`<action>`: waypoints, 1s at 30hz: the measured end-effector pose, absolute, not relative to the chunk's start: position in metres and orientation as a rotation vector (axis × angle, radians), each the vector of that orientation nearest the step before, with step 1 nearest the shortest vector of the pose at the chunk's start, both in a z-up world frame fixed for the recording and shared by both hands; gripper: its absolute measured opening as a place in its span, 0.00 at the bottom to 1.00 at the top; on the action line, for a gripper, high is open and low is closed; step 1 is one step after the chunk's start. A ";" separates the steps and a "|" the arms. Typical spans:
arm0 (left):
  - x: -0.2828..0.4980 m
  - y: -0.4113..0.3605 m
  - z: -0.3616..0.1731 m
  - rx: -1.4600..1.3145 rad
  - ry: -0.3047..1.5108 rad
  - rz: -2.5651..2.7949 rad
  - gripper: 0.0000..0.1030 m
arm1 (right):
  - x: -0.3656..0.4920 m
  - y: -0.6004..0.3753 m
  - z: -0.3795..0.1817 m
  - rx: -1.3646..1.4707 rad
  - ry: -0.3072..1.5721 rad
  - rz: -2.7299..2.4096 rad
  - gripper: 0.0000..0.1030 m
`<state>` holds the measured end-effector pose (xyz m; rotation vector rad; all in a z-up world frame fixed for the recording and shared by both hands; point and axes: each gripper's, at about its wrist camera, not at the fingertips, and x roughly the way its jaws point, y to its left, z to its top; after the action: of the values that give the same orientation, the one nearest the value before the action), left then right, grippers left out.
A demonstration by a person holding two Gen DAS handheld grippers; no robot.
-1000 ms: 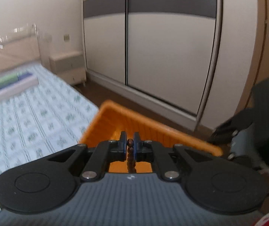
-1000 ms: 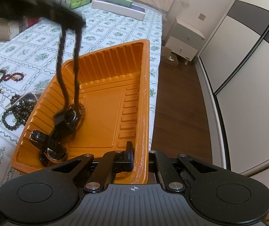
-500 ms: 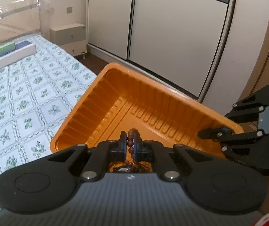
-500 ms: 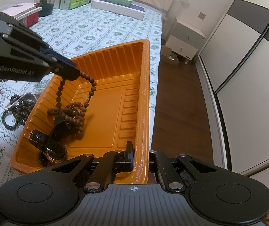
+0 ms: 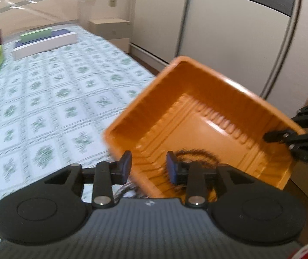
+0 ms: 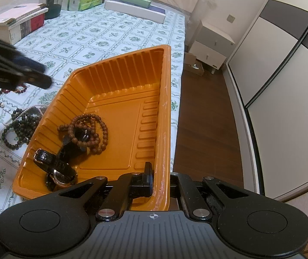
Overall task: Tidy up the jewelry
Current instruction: 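Lower the brown bead bracelet into the orange tray and open the left gripper, then grasp a dark bead bracelet from the pile with the left gripper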
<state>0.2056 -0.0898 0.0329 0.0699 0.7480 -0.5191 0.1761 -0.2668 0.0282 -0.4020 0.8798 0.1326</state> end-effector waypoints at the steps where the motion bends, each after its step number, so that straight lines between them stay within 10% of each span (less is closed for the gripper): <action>1: 0.202 -0.080 0.031 0.063 0.744 -0.499 0.35 | 0.176 -0.267 0.028 -0.402 0.880 0.133 0.04; 18: 0.127 0.057 -0.009 0.004 0.711 -0.103 0.62 | 0.175 -0.267 0.028 -0.404 0.880 0.132 0.03; 25: 0.122 0.059 -0.028 0.080 0.712 -0.067 0.59 | 0.175 -0.267 0.028 -0.405 0.881 0.131 0.04; 30: 0.136 0.047 -0.042 0.185 0.716 -0.117 0.36 | 0.174 -0.268 0.028 -0.405 0.883 0.131 0.03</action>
<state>0.1365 0.0469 -0.0417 0.1851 0.7160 -0.1173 0.1740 -0.2682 0.0281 -0.4048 0.8833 0.1311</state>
